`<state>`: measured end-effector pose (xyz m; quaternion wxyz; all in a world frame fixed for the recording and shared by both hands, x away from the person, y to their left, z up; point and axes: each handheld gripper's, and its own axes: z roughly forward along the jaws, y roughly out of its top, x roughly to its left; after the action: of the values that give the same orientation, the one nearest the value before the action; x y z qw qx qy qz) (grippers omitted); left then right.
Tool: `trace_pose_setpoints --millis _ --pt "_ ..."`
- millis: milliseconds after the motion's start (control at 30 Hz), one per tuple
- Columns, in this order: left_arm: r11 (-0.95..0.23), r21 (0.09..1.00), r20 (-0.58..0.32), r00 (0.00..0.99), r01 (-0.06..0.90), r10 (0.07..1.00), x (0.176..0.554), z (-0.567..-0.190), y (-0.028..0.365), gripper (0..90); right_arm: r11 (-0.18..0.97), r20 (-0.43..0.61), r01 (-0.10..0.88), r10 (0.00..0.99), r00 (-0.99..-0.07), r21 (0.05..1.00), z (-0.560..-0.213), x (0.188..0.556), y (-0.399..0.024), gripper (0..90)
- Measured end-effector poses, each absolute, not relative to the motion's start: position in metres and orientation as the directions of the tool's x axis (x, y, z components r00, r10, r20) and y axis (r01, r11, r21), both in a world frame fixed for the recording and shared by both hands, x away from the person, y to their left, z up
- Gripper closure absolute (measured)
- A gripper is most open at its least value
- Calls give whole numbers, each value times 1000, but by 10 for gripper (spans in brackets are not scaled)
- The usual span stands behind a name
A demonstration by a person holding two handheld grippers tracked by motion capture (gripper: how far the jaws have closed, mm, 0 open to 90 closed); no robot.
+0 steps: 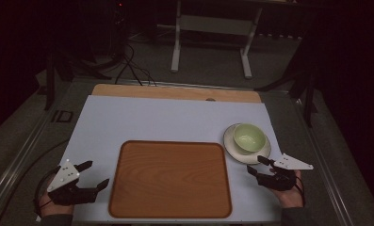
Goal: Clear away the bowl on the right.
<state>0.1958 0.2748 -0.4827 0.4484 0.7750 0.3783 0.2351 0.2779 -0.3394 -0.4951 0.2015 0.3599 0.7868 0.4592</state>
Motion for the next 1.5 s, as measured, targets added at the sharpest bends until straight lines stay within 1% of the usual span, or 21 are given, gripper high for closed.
trace_pose_setpoints --millis 333,767,1033,1500 --pt "-256 896 0 579 362 815 194 -481 282 152 329 10 384 749 -663 863 -495 280 -337 345" --pt "-241 897 -8 558 371 830 195 -482 286 152 308 11 380 765 -645 872 -490 284 -343 337" --pt "-234 897 -8 543 375 840 195 -482 288 152 321 -16 361 766 -643 876 -480 292 -347 334" --pt "-224 897 -10 524 381 852 197 -483 290 152 343 -54 329 759 -649 880 -465 310 -341 331"
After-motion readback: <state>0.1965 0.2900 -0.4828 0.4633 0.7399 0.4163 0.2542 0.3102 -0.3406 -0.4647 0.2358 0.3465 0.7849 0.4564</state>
